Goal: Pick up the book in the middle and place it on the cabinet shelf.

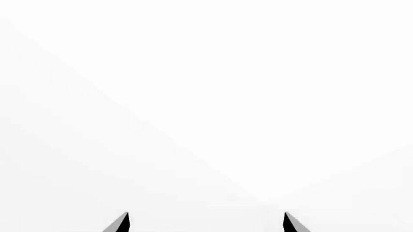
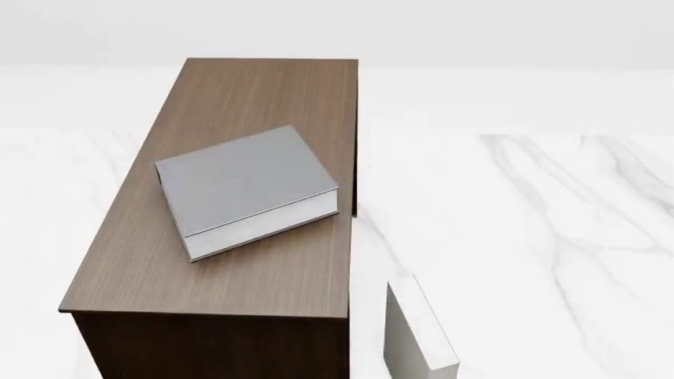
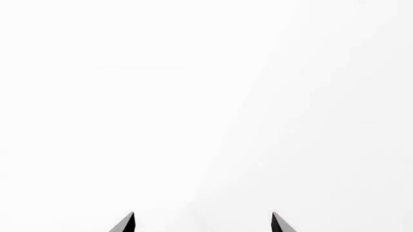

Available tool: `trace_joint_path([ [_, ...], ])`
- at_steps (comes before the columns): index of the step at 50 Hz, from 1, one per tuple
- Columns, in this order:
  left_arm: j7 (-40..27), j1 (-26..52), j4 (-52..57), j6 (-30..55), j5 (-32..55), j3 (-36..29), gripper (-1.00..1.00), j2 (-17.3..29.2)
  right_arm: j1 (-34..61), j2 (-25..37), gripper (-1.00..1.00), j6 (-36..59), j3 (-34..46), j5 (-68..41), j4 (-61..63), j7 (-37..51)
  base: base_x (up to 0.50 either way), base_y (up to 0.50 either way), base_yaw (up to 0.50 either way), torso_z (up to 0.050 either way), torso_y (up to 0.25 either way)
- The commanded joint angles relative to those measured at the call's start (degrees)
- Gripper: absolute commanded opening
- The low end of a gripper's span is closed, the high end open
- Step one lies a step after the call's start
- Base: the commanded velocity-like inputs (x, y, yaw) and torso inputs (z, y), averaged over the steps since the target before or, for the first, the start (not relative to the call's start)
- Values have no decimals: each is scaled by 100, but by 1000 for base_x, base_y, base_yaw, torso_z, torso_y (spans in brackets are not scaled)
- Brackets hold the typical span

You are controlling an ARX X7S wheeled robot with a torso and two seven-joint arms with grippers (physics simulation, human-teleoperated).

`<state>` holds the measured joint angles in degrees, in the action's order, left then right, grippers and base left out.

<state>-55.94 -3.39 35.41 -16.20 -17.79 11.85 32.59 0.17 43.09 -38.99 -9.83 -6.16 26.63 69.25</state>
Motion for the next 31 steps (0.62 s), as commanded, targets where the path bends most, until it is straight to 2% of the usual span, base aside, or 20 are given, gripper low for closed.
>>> trace_joint_path([
  [1, -12, -157, 401, 219, 84, 1132, 100, -24, -191, -17, 100, -29, -1066, 46, 346, 70, 0, 0, 0, 0, 0],
  [10, -12, -234, 594, 246, 86, 1408, 100, -36, -205, -72, 100, -67, -1103, 90, 320, 27, 0, 0, 0, 0, 0],
  [31, -8, -213, 473, 152, -62, 1291, 100, -91, -156, -122, 100, -70, -993, 24, 291, -85, 0, 0, 0, 0, 0],
])
